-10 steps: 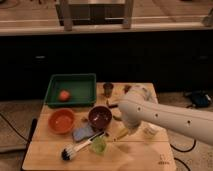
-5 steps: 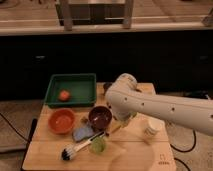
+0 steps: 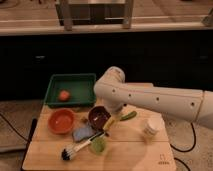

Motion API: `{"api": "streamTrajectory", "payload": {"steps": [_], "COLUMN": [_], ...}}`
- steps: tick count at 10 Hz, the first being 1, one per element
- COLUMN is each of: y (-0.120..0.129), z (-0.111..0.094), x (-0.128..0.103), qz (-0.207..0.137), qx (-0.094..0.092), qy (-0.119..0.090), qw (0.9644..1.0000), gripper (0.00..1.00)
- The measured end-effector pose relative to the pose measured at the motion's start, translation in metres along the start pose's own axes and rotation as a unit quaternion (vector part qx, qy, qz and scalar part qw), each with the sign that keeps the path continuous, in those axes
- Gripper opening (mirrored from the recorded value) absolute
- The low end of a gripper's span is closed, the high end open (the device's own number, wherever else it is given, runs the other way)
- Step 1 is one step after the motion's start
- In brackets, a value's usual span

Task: Place banana in purple bowl

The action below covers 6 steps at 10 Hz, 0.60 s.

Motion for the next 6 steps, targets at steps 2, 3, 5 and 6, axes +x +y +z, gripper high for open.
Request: {"api": "streamTrajectory", "payload": {"steps": [2,3,5,6], "y": [-0.015,-0.022,-0.033,-0.039], "z": [-0.001,-0.002,-0.001,-0.001], "x": [-0.008,-0.011,-0.017,-0.020], "qz": [-0.019,-0.027,-0.039,-0.045], "qx": [-0.006,-0.009,-0.014,-0.015], "qy": [0.001,0.000,-0.001,-0.003], "qw": [0.9998,0.9996,0.9991,0.9989], "gripper": [0.05,0.05,0.05,0.05]}}
